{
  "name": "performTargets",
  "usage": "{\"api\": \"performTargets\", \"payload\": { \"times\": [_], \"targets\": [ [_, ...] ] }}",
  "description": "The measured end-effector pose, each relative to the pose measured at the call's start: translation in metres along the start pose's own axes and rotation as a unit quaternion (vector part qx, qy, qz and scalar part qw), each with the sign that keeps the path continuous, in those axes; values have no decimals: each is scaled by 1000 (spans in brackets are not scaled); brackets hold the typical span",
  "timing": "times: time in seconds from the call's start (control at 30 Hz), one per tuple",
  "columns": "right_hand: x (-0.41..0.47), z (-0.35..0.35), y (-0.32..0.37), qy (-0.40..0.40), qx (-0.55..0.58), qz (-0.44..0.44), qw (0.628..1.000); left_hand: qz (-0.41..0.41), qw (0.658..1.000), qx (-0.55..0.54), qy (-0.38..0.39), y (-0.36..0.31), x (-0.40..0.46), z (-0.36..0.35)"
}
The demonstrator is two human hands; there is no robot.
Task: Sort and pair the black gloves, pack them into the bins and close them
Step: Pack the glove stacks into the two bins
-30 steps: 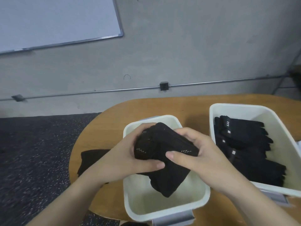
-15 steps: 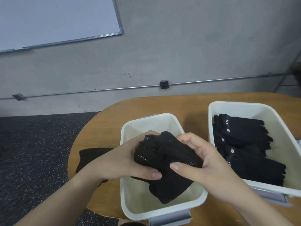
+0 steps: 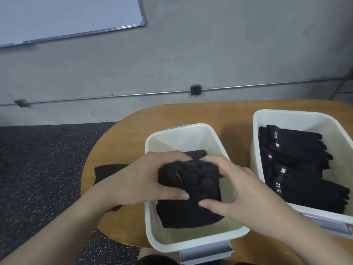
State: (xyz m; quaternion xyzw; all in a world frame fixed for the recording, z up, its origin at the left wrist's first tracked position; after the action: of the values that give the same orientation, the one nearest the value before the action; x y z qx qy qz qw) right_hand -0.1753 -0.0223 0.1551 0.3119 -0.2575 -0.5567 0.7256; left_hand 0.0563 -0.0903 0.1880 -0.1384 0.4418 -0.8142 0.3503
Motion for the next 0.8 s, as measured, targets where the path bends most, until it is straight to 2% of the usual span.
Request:
{"api": "performTargets", "payload": {
  "times": [0.17,0.33,0.6,0.8],
  "targets": [
    [5,1,-7,74,-88,18,993,51,995,54,72,12,5,-10],
    [10,-6,-15,78,-149,95,981,98,985,67,123,21,14,-20],
    [19,-20,-21,96,-249,119,956,156,953,161,203,34,33,-37],
    [17,-22,-21,86,-288,123,946,170,954,184,166,42,37,-37]
  ]
}}
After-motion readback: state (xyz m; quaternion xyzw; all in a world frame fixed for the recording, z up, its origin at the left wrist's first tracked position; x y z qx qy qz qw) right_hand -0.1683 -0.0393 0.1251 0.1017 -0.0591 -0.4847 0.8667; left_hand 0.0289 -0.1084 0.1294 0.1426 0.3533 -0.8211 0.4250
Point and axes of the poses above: each hand's wrist, its own x-axis towards the middle knuckle, its own z-axis out of the back of the hand, y = z × x, the point moved 1 cm from there along x, towards the middle knuckle, and after that the axes turned 1 degree about -y, right-handed, at the moved point
